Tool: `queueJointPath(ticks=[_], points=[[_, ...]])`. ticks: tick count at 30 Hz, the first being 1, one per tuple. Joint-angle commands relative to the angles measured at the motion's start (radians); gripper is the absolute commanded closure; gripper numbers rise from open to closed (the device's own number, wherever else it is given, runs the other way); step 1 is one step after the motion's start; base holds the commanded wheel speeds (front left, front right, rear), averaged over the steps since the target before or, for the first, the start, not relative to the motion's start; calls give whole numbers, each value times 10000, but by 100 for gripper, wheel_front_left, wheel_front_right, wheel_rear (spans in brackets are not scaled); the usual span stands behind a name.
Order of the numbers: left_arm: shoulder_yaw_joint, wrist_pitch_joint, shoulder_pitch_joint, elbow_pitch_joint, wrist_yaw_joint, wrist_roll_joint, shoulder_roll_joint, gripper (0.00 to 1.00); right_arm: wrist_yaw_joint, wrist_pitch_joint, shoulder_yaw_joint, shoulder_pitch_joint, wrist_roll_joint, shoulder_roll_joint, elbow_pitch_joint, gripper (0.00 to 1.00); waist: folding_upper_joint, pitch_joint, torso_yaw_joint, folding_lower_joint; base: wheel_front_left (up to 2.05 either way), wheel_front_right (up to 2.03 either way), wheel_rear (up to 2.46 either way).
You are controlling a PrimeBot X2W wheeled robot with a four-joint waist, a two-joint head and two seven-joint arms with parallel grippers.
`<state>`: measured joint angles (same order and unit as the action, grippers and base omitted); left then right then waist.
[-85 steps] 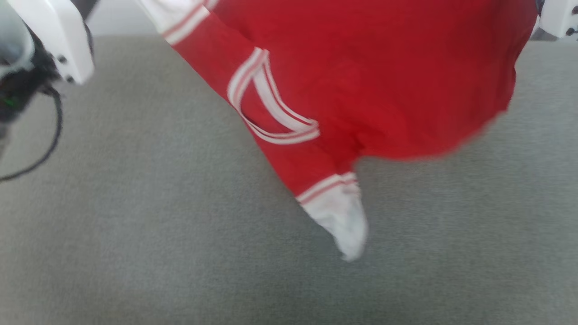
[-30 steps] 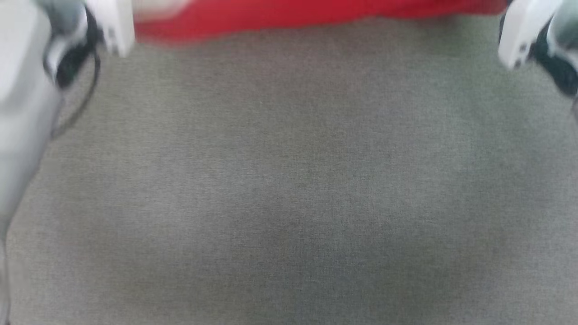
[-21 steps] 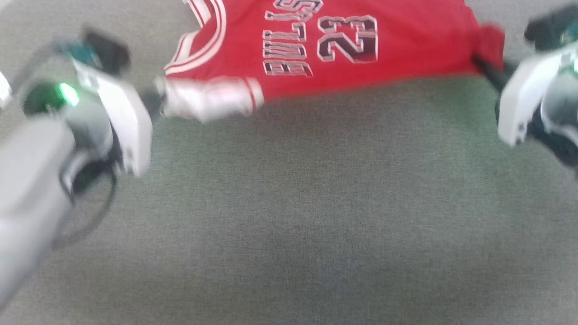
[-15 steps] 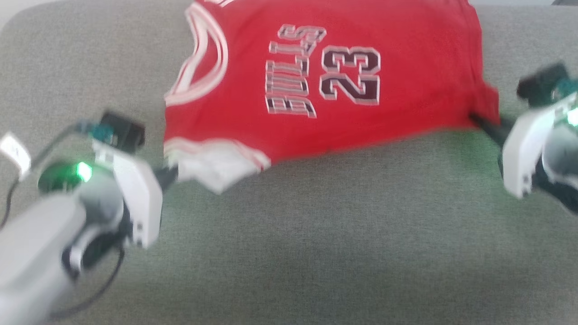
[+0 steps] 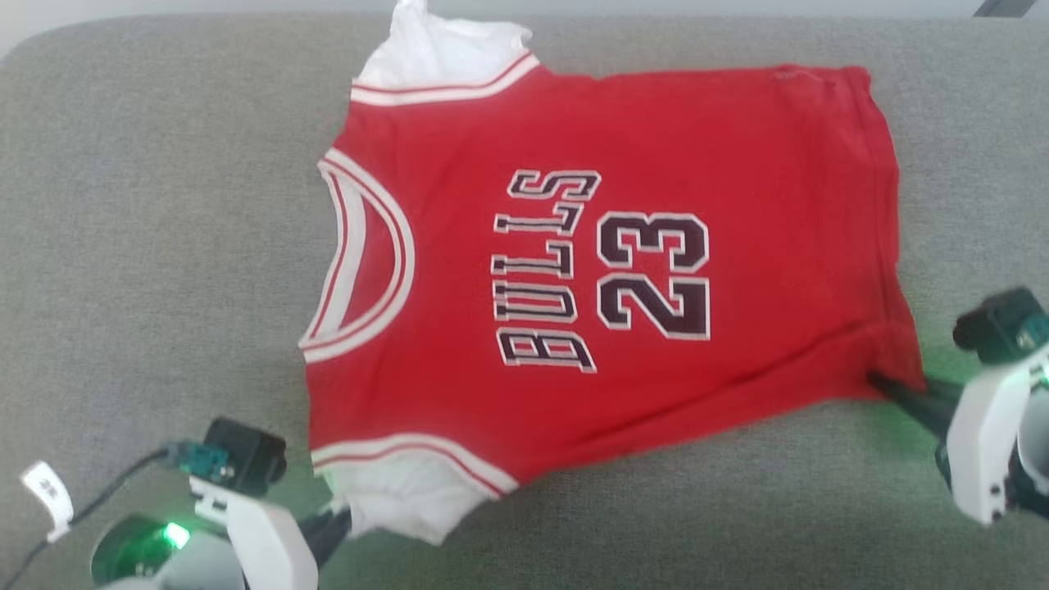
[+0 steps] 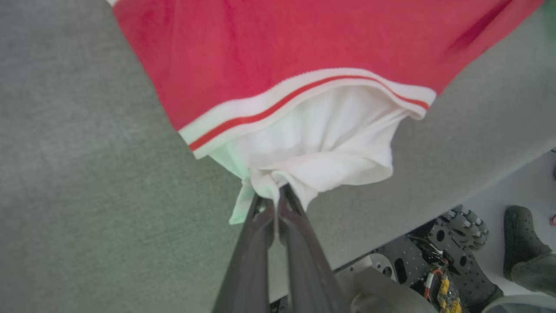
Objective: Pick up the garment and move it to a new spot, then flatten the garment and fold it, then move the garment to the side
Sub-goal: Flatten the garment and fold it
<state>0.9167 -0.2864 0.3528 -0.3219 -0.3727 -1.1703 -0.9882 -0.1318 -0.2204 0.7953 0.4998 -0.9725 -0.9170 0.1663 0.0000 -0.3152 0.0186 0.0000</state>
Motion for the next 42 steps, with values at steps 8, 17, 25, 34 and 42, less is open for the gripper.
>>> queueJointPath(ticks=[8,17,25,34,42], points=[[-71,217,-549,-585,-407,-111,-494,100,21,102,-678,-1541,-299,-268,-906,100,0,-59,-141,0,0,0,0],[-789,-347,942,-1273,-492,771,-1627,100,21,244,-2163,-1865,257,385,-1108,100,0,-45,-439,0,0,0,0],[-1250,-1415,3299,-268,668,1474,-1364,100,23,-240,-3543,-1081,1297,1531,-882,100,0,-465,-771,0,0,0,0],[-863,-2145,5709,2676,2434,2184,434,100,22,-866,-3932,363,2190,2674,-129,100,0,-1290,-938,0,0,0,0],[-318,-2559,6397,5421,3439,2000,1786,100,20,-1292,-3356,1211,2150,3364,1050,100,0,-1734,-975,0,0,0,0]])
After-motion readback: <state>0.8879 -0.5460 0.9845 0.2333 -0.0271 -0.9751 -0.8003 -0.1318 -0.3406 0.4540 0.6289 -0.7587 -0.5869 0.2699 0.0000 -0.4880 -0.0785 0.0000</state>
